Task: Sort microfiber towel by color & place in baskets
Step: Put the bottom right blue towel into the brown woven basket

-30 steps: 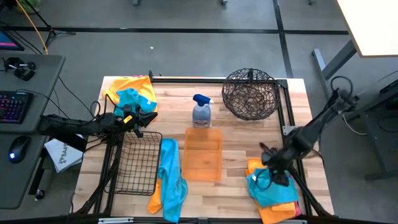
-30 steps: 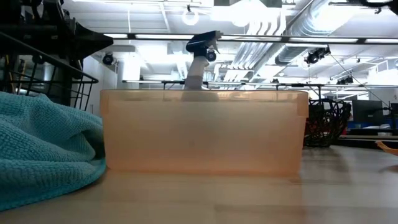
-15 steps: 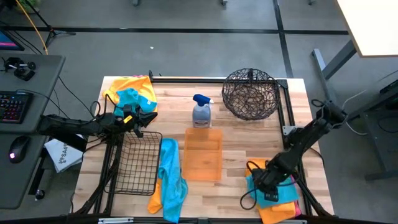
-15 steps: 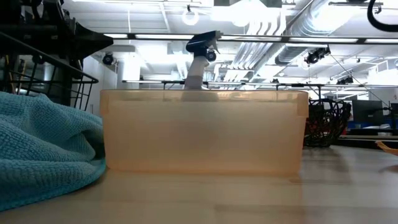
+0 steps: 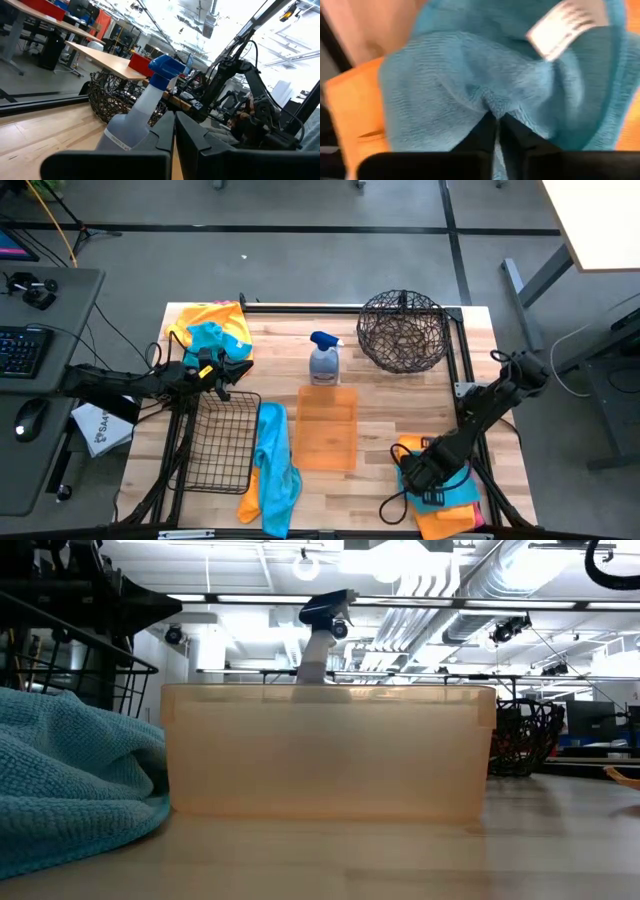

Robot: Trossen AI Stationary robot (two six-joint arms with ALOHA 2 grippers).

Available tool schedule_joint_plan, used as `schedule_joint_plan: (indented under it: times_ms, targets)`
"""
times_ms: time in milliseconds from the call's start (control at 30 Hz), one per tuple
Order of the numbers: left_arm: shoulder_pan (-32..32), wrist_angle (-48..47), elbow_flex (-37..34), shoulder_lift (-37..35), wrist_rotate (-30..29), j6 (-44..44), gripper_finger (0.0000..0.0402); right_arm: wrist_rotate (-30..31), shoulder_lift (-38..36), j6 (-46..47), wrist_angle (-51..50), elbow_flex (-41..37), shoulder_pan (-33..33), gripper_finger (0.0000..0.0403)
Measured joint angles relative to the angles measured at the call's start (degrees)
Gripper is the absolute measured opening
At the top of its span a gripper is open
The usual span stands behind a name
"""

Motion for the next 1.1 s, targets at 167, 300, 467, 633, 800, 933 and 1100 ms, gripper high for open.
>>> schedule_joint_plan:
  times_ms: [167, 300, 467, 633, 800, 933, 1100]
  targets:
    - [-0.01, 0.00, 0.00, -0.02, 0.00, 0.00, 0.0003, -1.30, -4.52, 0.87, -2.62, 5.17, -1.64, 0.0003]
    - [0.01, 0.00, 0.01, -0.02, 0.00, 0.00, 0.0003, 3.59, -11.40, -0.19, -8.69, 15.62, -4.30, 0.0002]
    - [-0.01, 0.00, 0.02, 0.00, 0.00, 0.00, 0.0003, 24.10, -19.17, -3.85, -16.73, 28.90, -9.53, 0.0001]
    - [-0.01, 0.00, 0.02, -0.02, 0.00, 0.00, 0.0003, 51.70, -22.54, -14.92, -24.14, 35.05, -19.85, 0.0001]
    - [-0.01, 0.00, 0.00, -0.02, 0.00, 0.00, 0.0003, 67.90, -25.71, -27.07, -22.55, 35.60, -35.72, 0.0000]
    - [0.00, -0.02, 0.01, -0.01, 0.00, 0.00, 0.0003, 65.65, -27.35, -35.50, -18.16, 35.60, -48.37, 0.0000]
    - [-0.01, -0.02, 0.02, -0.02, 0.00, 0.00, 0.0003, 51.68, -27.43, -43.47, -13.10, 32.87, -58.46, 0.0000]
